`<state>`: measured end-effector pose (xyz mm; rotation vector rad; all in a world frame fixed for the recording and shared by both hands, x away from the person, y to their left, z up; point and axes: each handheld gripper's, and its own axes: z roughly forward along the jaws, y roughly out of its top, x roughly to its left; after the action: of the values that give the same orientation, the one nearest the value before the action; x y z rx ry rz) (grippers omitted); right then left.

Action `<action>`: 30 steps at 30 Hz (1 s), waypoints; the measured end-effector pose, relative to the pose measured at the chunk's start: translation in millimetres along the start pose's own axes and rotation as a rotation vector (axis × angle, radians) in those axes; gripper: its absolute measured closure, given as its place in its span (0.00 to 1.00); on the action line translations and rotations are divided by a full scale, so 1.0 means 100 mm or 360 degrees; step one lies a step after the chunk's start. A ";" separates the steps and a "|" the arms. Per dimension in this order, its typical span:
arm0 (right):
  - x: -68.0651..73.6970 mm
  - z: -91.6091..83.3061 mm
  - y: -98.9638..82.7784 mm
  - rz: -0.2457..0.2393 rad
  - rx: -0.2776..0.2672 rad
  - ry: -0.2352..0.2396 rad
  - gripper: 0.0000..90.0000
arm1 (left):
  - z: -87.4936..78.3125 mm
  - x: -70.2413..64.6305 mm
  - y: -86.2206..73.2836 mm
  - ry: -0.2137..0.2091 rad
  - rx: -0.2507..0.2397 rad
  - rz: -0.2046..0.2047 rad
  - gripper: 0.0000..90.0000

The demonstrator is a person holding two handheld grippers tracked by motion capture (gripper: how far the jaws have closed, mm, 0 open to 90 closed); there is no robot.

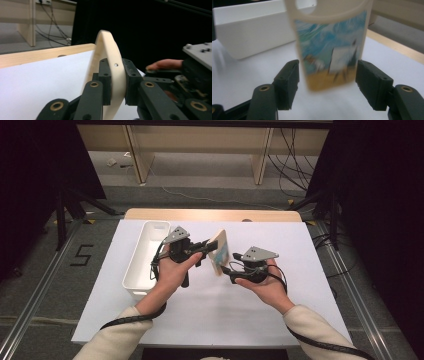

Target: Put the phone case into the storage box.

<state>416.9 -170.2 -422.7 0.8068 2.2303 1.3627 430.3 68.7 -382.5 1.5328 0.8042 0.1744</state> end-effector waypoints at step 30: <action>-0.12 -0.04 -0.05 0.0023 0.0029 0.0116 0.11 | 0.00 0.01 0.02 -0.0012 0.0104 0.0231 0.88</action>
<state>422.8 -182.2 -424.7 0.7930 2.2993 1.4018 431.8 69.3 -381.1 1.6536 0.6988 0.2507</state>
